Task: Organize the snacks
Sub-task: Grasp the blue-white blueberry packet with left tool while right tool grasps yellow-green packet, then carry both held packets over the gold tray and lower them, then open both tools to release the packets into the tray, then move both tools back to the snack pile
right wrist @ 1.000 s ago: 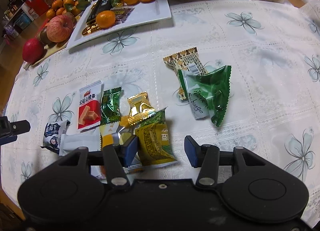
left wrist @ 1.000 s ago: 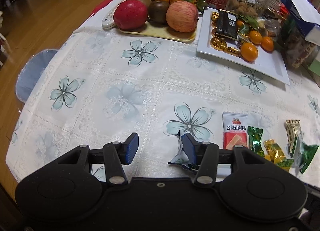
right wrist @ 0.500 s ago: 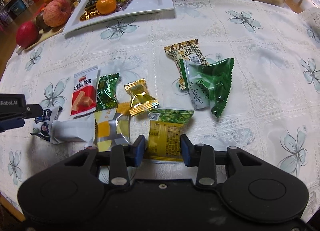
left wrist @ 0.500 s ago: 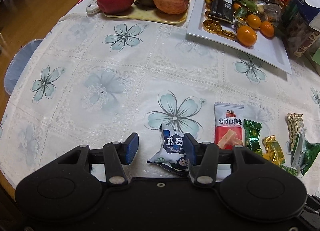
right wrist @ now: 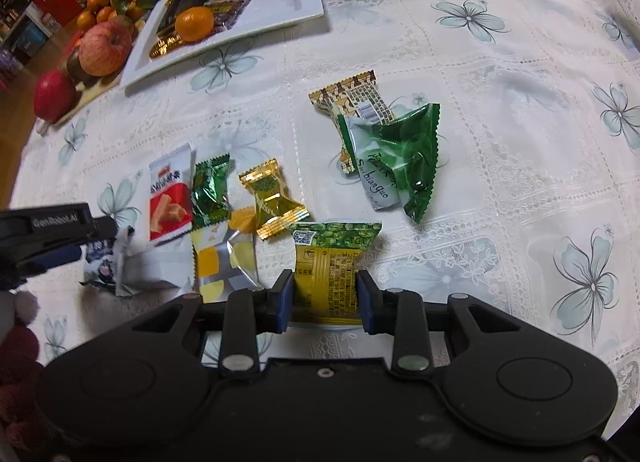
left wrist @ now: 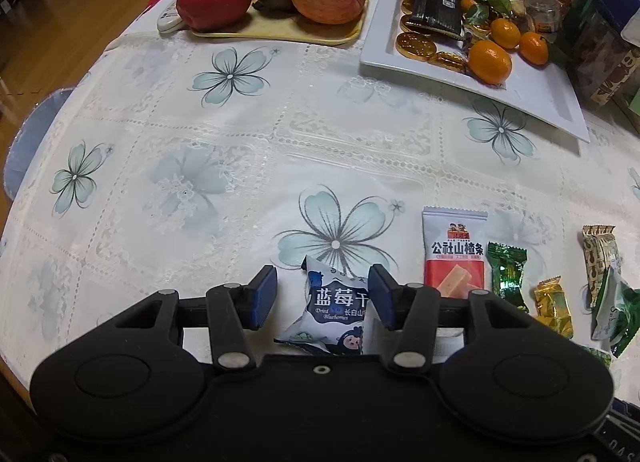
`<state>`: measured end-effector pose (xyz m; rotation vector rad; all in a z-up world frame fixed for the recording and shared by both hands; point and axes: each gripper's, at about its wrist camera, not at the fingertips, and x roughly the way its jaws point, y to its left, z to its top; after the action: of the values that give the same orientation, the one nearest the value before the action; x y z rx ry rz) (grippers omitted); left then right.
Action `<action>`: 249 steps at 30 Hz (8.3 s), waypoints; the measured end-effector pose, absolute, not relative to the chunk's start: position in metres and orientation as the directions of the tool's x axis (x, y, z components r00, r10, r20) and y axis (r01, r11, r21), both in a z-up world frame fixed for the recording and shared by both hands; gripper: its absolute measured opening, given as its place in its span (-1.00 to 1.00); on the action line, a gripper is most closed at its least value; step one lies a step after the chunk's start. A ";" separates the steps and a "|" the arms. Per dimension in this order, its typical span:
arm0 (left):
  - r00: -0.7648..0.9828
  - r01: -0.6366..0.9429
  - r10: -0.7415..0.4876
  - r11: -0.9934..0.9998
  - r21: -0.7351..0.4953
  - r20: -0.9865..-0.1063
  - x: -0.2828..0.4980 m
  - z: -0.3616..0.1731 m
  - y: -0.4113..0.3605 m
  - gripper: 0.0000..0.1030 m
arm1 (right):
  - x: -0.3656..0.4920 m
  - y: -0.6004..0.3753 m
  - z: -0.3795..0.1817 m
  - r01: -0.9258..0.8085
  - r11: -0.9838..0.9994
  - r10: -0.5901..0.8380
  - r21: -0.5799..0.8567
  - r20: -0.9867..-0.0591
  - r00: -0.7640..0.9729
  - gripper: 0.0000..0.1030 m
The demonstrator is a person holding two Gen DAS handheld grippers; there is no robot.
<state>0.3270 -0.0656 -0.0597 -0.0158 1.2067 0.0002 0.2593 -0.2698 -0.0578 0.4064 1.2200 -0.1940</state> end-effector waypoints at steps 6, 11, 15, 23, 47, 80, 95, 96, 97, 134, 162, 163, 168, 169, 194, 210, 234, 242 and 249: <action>0.286 -0.013 -0.078 0.996 -0.085 -0.955 0.327 -0.068 -0.061 0.07 | 0.255 -0.287 -0.046 0.383 0.870 0.155 0.311 -0.910 0.385 -0.35; 0.284 -0.053 -0.089 0.993 -0.109 -0.955 0.323 -0.070 -0.054 -0.21 | 0.250 -0.296 -0.045 0.410 0.853 0.159 0.322 -0.910 0.384 -0.34; 0.276 -0.089 -0.119 0.985 -0.148 -0.954 0.323 -0.066 -0.046 -0.22 | 0.246 -0.296 -0.045 0.412 0.844 0.189 0.343 -0.909 0.372 -0.34; 0.266 -0.095 -0.159 0.977 -0.190 -0.951 0.322 -0.055 -0.044 -0.22 | 0.241 -0.288 -0.046 0.378 0.858 0.222 0.348 -0.914 0.339 -0.34; 0.485 0.055 -0.215 0.975 -0.216 -0.848 0.200 0.010 -0.013 -0.22 | 0.171 -0.287 0.013 0.258 0.929 0.017 0.264 -0.728 0.686 -0.34; 0.341 -0.031 -0.330 0.932 -0.361 -0.880 0.037 -0.033 0.027 -0.22 | -0.066 -0.231 -0.022 0.303 0.833 0.157 0.463 -0.723 0.672 -0.33; 0.315 0.003 -0.257 0.963 -0.269 -0.914 0.039 -0.039 0.015 -0.21 | -0.060 -0.220 -0.035 0.314 0.862 0.146 0.398 -0.787 0.599 -0.33; 0.314 0.005 -0.253 0.964 -0.265 -0.915 0.039 -0.039 0.014 -0.21 | -0.060 -0.221 -0.036 0.316 0.862 0.144 0.396 -0.790 0.596 -0.33; 0.313 0.007 -0.251 0.965 -0.262 -0.916 0.039 -0.039 0.014 -0.21 | -0.060 -0.221 -0.036 0.318 0.862 0.144 0.395 -0.792 0.594 -0.33; 0.322 0.033 -0.226 0.973 -0.228 -0.919 0.038 -0.038 0.008 -0.21 | -0.059 -0.218 -0.037 0.315 0.878 0.122 0.361 -0.804 0.582 -0.29; 0.348 0.060 -0.207 0.978 -0.199 -0.914 0.029 -0.025 0.002 -0.21 | -0.059 -0.205 -0.035 0.284 0.907 0.108 0.310 -0.824 0.556 -0.29; 0.347 0.058 -0.207 0.978 -0.200 -0.915 0.030 -0.025 0.002 -0.21 | -0.058 -0.205 -0.035 0.283 0.908 0.108 0.308 -0.826 0.553 -0.29; 0.351 0.049 -0.198 0.980 -0.194 -0.915 0.030 -0.025 0.002 -0.21 | -0.056 -0.203 -0.037 0.283 0.910 0.111 0.304 -0.835 0.539 -0.29; 0.350 0.047 -0.197 0.980 -0.193 -0.916 0.031 -0.025 0.002 -0.21 | -0.055 -0.202 -0.037 0.283 0.909 0.114 0.305 -0.837 0.536 -0.29; 0.369 0.127 -0.189 0.980 -0.152 -0.910 0.113 0.016 -0.016 -0.21 | 0.041 -0.223 -0.001 0.200 0.932 0.167 0.304 -0.846 0.506 -0.29; 0.380 0.177 -0.179 0.977 -0.119 -0.907 0.233 0.017 -0.050 -0.21 | 0.166 -0.274 0.009 0.246 0.924 0.142 0.293 -0.860 0.490 -0.29; 0.249 0.058 -0.212 0.977 -0.204 -0.945 0.298 -0.029 -0.063 -0.21 | 0.291 -0.353 -0.049 0.496 0.851 -0.050 0.170 -0.915 0.401 -0.29; 0.244 0.060 -0.211 0.978 -0.202 -0.947 0.299 -0.030 -0.064 -0.21 | 0.287 -0.311 -0.043 0.323 0.905 0.141 0.276 -0.912 0.386 -0.28; 0.238 0.043 -0.199 0.980 -0.194 -0.951 0.299 -0.034 -0.061 -0.21 | 0.290 -0.311 -0.034 0.322 0.899 0.148 0.298 -0.897 0.416 -0.26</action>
<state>0.2994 -0.0613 -0.0338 -0.1372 1.3217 -0.1661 0.2896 -0.3108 -0.0341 0.4669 1.1483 -0.1140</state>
